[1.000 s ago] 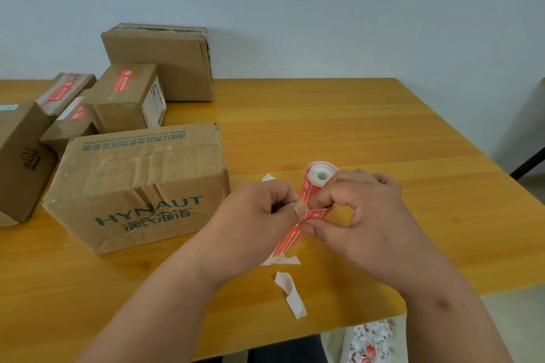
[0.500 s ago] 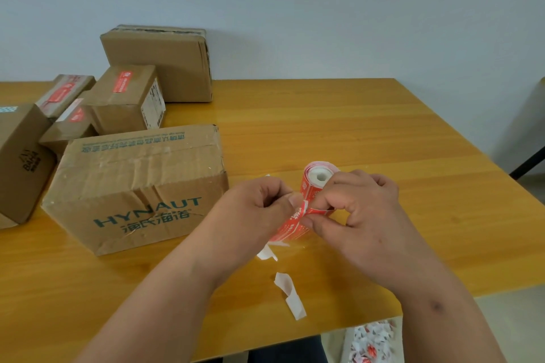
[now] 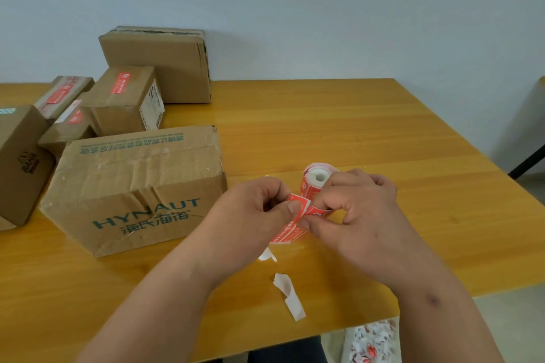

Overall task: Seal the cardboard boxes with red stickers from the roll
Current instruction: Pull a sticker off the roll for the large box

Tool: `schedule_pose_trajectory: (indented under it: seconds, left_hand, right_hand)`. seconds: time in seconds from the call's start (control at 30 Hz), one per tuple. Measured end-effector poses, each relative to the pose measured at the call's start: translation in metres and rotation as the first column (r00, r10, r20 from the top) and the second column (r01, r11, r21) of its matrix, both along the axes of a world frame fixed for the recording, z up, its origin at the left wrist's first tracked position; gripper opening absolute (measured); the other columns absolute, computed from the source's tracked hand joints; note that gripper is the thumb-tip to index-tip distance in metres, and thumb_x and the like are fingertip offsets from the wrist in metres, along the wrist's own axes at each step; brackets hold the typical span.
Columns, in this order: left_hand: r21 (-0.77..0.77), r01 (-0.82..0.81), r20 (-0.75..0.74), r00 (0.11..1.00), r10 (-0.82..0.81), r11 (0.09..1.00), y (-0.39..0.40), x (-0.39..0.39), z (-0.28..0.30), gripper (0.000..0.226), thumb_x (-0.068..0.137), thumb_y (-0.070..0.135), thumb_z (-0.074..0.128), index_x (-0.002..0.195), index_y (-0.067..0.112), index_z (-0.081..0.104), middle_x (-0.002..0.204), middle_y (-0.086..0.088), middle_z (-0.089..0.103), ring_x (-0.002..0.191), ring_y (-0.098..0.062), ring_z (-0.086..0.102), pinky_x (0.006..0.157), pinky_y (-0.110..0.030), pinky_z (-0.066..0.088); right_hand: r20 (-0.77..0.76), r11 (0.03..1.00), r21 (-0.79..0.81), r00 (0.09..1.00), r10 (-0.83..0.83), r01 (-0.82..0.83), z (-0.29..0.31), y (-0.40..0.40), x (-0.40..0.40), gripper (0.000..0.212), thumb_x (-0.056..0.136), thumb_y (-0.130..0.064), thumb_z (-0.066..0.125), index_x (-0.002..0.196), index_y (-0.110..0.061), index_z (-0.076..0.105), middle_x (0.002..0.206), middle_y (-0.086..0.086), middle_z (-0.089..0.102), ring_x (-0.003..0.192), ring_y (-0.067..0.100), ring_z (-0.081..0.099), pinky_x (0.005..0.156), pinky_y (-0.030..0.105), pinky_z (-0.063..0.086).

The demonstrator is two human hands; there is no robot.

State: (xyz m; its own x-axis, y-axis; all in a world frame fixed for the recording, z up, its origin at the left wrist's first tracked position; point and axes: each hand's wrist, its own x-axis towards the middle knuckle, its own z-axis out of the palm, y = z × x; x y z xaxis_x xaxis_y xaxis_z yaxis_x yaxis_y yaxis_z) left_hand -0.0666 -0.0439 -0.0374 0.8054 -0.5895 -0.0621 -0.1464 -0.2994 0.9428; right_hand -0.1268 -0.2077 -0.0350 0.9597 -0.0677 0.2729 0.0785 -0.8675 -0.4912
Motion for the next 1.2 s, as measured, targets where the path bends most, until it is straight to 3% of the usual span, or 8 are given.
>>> schedule_pose_trajectory:
  seconds: [0.27,0.37,0.53,0.67,0.83,1.0,1.2]
  left_hand:
    - [-0.003,-0.024,-0.03,0.999,0.024,1.0,-0.0016,-0.0001,-0.0016,0.024,0.093,0.034,0.06,0.078,0.017,0.064,0.065,-0.004,0.048,0.06,-0.016,0.038,0.058,-0.034,0.034]
    - [-0.009,-0.033,-0.031,0.999,0.033,0.999,-0.0022,0.0008,-0.0024,0.023,0.094,0.035,0.059,0.079,0.018,0.064,0.069,-0.016,0.054,0.061,-0.016,0.042,0.059,-0.034,0.036]
    - [-0.022,-0.058,0.011,0.998,0.058,0.998,-0.0043,0.0004,0.0013,0.018,0.092,0.033,0.061,0.079,0.021,0.065,0.072,-0.007,0.067,0.059,-0.011,0.052,0.057,-0.029,0.043]
    - [-0.009,-0.055,0.095,0.994,0.056,0.998,-0.0056,-0.0016,0.0039,0.018,0.091,0.034,0.062,0.076,0.023,0.065,0.069,-0.009,0.063,0.055,-0.011,0.047,0.053,-0.028,0.04]
    - [0.064,-0.031,0.107,0.994,0.024,0.998,-0.0011,-0.0033,0.0069,0.025,0.084,0.047,0.065,0.075,0.024,0.069,0.055,0.01,0.048,0.049,-0.005,0.037,0.047,-0.019,0.032]
    - [0.082,-0.037,0.101,0.994,0.029,0.996,-0.0011,-0.0038,0.0043,0.029,0.09,0.037,0.063,0.071,0.016,0.067,0.053,0.004,0.04,0.048,-0.009,0.033,0.046,-0.021,0.03]
    - [0.047,-0.084,0.016,0.996,0.083,0.995,-0.0046,-0.003,0.001,0.031,0.09,0.037,0.063,0.067,0.016,0.065,0.053,0.004,0.041,0.049,-0.009,0.033,0.046,-0.019,0.03]
  right_hand:
    - [0.05,0.999,-0.034,0.999,-0.002,0.004,0.0004,0.0004,-0.0012,0.012,0.07,-0.044,0.065,0.067,-0.033,0.065,0.078,-0.017,0.055,0.095,0.004,0.049,0.098,0.04,0.019]
    - [0.07,1.0,-0.015,0.997,-0.013,0.014,-0.0006,0.0006,-0.001,0.009,0.069,-0.042,0.067,0.067,-0.033,0.063,0.077,-0.019,0.055,0.093,0.003,0.05,0.098,0.04,0.021]
    - [-0.019,0.998,-0.036,0.999,-0.044,0.043,0.0059,-0.0002,0.0001,0.025,0.067,-0.051,0.074,0.07,-0.03,0.062,0.071,-0.019,0.054,0.093,-0.001,0.046,0.102,0.036,0.019]
    - [-0.109,0.996,-0.087,0.993,-0.04,0.03,0.0069,-0.002,0.0035,0.037,0.07,-0.051,0.074,0.055,-0.025,0.052,0.067,-0.01,0.051,0.092,0.001,0.043,0.101,0.036,0.018]
    - [-0.065,0.992,-0.117,0.996,-0.057,0.049,0.0035,-0.0021,0.0038,0.034,0.072,-0.053,0.06,0.062,-0.021,0.064,0.079,-0.008,0.057,0.099,0.004,0.042,0.1,0.035,0.014]
    - [-0.027,0.995,-0.095,0.999,-0.04,0.037,0.0017,-0.0013,0.0026,0.026,0.075,-0.047,0.071,0.064,-0.024,0.067,0.076,-0.009,0.056,0.096,0.002,0.041,0.099,0.035,0.014]
    - [0.015,0.988,-0.133,0.997,-0.073,0.075,-0.0001,0.0022,0.0038,0.028,0.066,-0.053,0.06,0.062,-0.026,0.066,0.069,-0.013,0.053,0.091,0.004,0.043,0.097,0.037,0.016]
